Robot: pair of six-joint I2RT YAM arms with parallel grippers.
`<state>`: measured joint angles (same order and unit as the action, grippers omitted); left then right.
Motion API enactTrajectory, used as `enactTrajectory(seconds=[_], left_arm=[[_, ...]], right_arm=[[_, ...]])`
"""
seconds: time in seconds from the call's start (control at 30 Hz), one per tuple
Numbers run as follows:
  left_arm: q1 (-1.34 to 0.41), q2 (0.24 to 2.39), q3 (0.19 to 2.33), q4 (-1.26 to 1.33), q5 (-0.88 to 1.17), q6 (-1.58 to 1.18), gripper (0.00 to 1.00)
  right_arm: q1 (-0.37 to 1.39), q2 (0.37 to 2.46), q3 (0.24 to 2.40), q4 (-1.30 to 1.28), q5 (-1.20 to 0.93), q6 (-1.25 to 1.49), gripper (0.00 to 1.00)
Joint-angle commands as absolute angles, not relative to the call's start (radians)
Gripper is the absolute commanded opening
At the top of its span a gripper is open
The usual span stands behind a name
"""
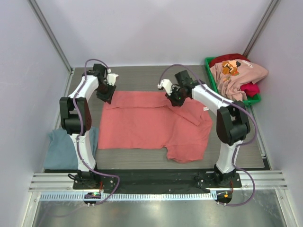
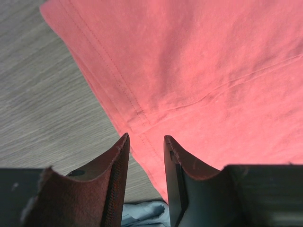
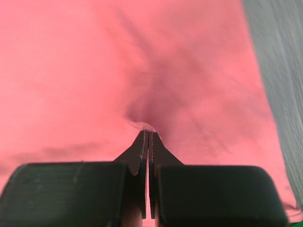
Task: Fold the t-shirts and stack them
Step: Fold the tshirt
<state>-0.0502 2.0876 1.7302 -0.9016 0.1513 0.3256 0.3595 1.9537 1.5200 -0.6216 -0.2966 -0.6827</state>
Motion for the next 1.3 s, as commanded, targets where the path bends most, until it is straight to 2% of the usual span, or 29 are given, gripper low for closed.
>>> enactTrajectory(seconds=[0.0, 0.07, 0.2, 0.27, 0.37, 0.63, 0.77, 0.97, 1.13, 1.27], left_arm=[[-0.043, 2.071, 1.779, -0.884, 0.190, 0.342, 0.36], [-0.040, 2.066, 1.778, -0.882, 0.192, 0.351, 0.36], [-0.035, 2.069, 1.779, -0.884, 0.189, 0.367, 0.36], [-0.035, 2.080, 1.801, -0.887, 0.187, 0.379, 0.37], [-0.035, 2.149, 1.871, -0.919, 0.175, 0.388, 0.37], [-0.032, 2.453, 2.356, -1.181, 0.201, 0.341, 0.37], [-0.032, 2.514, 2.381, -1.180, 0.184, 0.316, 0.37], [-0.032, 2.571, 2.395, -1.177, 0.161, 0.288, 0.36], [-0.032, 2.597, 2.376, -1.161, 0.068, 0.276, 0.35], [-0.028, 2.614, 2.376, -1.147, 0.009, 0.273, 0.33]], right_arm=[[0.474, 1.807, 1.441, -0.636, -0.275, -0.681, 0.01], [0.530, 1.766, 1.395, -0.656, -0.272, -0.643, 0.02], [0.568, 1.726, 1.387, -0.715, -0.261, -0.603, 0.19], [0.558, 1.707, 1.397, -0.721, -0.221, -0.601, 0.22], [0.477, 1.732, 1.457, -0.693, -0.206, -0.565, 0.22], [0.235, 2.002, 1.703, -0.661, -0.169, -0.523, 0.21], [0.167, 2.100, 1.784, -0.663, -0.141, -0.540, 0.20], [0.129, 2.146, 1.778, -0.661, -0.101, -0.558, 0.18], [0.103, 2.218, 1.769, -0.661, -0.019, -0.557, 0.18], [0.078, 2.315, 1.857, -0.666, 0.035, -0.537, 0.18]])
